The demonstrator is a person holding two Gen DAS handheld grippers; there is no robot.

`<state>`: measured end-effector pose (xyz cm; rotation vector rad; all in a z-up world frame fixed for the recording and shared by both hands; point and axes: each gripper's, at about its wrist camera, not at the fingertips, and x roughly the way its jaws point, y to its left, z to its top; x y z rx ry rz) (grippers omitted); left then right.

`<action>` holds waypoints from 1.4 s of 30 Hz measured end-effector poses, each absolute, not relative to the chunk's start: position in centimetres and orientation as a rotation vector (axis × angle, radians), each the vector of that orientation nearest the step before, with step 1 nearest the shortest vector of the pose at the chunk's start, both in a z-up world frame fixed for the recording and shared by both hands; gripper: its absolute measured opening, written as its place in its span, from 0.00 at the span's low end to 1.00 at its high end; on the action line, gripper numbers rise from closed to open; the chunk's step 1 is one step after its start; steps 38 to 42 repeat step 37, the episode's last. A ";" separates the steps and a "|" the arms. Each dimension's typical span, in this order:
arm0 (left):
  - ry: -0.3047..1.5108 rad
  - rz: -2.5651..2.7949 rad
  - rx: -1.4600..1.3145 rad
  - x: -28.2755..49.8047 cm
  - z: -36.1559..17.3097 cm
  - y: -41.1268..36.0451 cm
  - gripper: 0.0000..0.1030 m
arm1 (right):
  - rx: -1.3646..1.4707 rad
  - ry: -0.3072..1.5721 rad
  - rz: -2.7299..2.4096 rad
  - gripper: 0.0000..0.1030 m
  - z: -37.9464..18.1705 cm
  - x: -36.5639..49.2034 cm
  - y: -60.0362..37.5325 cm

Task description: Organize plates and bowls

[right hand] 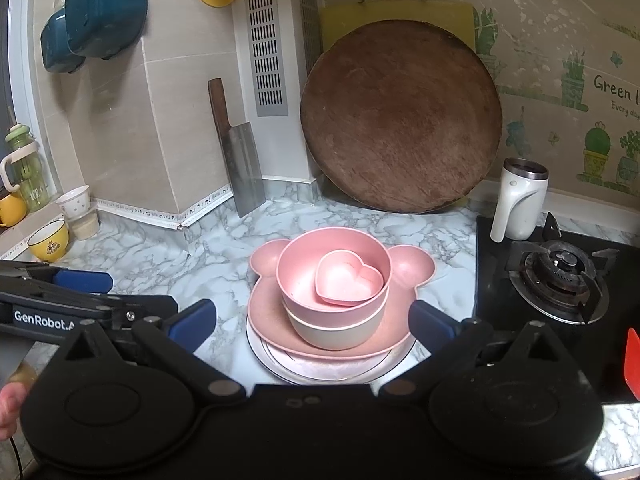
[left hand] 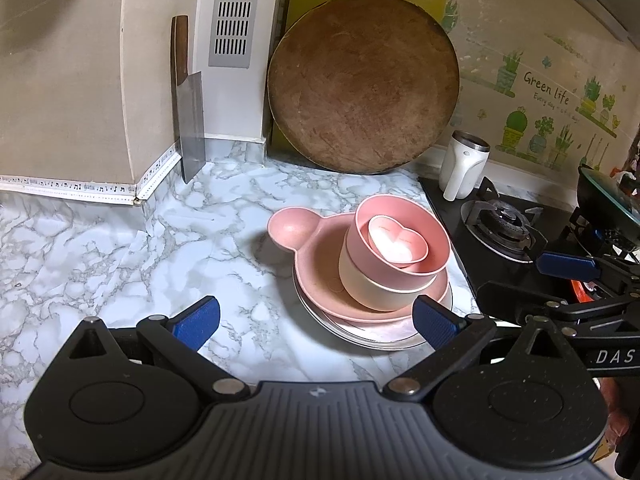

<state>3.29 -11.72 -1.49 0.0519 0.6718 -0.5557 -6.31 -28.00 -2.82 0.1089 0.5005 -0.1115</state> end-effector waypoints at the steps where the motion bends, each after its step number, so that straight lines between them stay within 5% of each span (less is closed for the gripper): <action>1: 0.671 -0.558 0.053 3.3 -1.4 -11.7 1.00 | 0.106 0.501 -0.115 1.00 -2.8 -6.3 -28.0; 42: 0.655 -0.576 0.069 3.5 -1.4 -12.4 1.00 | 0.118 0.508 -0.131 1.00 -2.9 -6.6 -28.3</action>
